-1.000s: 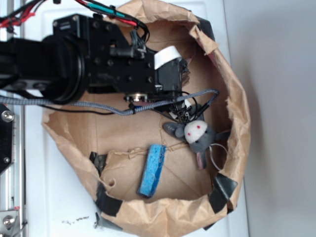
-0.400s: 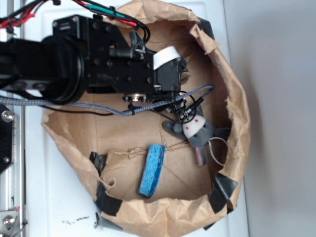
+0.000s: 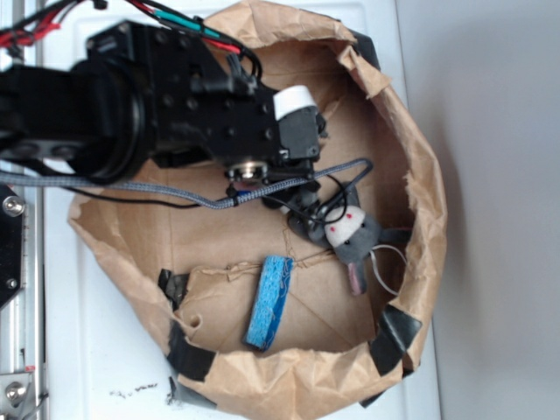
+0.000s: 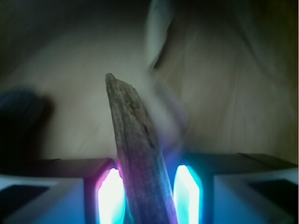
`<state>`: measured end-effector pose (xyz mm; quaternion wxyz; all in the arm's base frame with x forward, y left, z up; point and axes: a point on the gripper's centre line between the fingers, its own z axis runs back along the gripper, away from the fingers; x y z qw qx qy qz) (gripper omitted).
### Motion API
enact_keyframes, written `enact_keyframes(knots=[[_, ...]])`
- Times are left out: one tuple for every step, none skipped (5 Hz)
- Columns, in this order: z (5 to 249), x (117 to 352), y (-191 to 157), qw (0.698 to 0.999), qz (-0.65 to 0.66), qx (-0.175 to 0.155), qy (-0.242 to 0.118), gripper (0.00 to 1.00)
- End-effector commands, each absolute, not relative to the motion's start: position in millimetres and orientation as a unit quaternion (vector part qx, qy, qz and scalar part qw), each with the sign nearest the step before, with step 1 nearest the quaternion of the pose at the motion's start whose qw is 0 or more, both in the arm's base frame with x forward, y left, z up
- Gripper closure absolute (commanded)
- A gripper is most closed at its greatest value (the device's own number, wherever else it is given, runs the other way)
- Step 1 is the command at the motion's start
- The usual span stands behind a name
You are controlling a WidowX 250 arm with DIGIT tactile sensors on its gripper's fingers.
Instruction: Grab the wood chip.
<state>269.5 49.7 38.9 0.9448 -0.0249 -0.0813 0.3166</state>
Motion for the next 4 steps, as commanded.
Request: enact_keyframes(knots=[[146.9, 269.9, 74.3, 0.945, 0.29, -0.106, -0.106, 1.0], [178.0, 261.6, 66.5, 0.956, 0.251, -0.12, -0.089, 1.0], [191.7, 255.5, 48.4, 0.963, 0.224, -0.112, -0.096, 1.0], [189.6, 253.7, 34.3, 0.966, 0.212, -0.096, -0.115, 1.0]])
